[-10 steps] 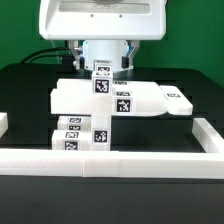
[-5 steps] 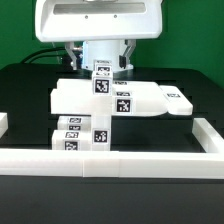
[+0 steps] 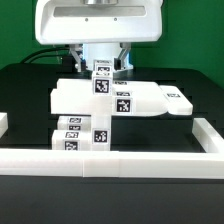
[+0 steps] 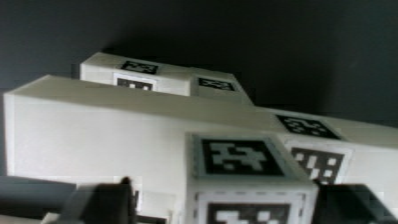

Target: Assemble chair

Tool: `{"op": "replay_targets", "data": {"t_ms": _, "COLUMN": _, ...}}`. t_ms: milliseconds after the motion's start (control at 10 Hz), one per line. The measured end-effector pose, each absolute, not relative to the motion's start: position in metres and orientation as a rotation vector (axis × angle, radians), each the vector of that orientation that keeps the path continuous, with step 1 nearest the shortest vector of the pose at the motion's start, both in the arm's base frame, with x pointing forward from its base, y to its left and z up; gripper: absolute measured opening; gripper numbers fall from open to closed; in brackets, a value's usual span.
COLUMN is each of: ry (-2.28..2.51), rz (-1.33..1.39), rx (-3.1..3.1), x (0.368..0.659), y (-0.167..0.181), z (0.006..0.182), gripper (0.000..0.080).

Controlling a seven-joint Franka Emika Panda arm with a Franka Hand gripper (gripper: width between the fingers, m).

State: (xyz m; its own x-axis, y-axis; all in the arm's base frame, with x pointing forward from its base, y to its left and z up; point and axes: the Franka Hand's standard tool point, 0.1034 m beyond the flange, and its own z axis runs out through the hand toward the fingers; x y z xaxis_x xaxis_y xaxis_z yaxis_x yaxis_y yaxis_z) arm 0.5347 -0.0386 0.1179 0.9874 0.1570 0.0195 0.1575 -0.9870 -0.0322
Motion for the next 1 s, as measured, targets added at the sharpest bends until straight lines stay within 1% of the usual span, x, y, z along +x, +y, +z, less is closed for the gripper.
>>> {"op": "replay_targets", "data": {"t_ms": 100, "ry": -0.245, "rz": -0.027, "rx": -3.098, "x": 0.5348, "y": -0.0386, "z": 0.1179, "gripper": 0.0359}}
{"op": "replay_targets", "data": {"t_ms": 200, "ry": -0.242, "rz": -0.027, "rx": -3.098, "x": 0.5348, "y": -0.0385, "z": 0.1179, "gripper": 0.0283}}
{"op": "replay_targets", "data": {"t_ms": 500, "ry": -0.154, "rz": -0.026, "rx": -3.103, "x": 0.5348, "y": -0.0385, "z": 0.1178, "gripper": 0.0283}}
{"op": "replay_targets", "data": {"t_ms": 1000, "ry": 0.398, "rz": -0.016, "rx": -3.076, "x": 0.5348, "y": -0.0380, "z": 0.1178, "gripper": 0.0284}}
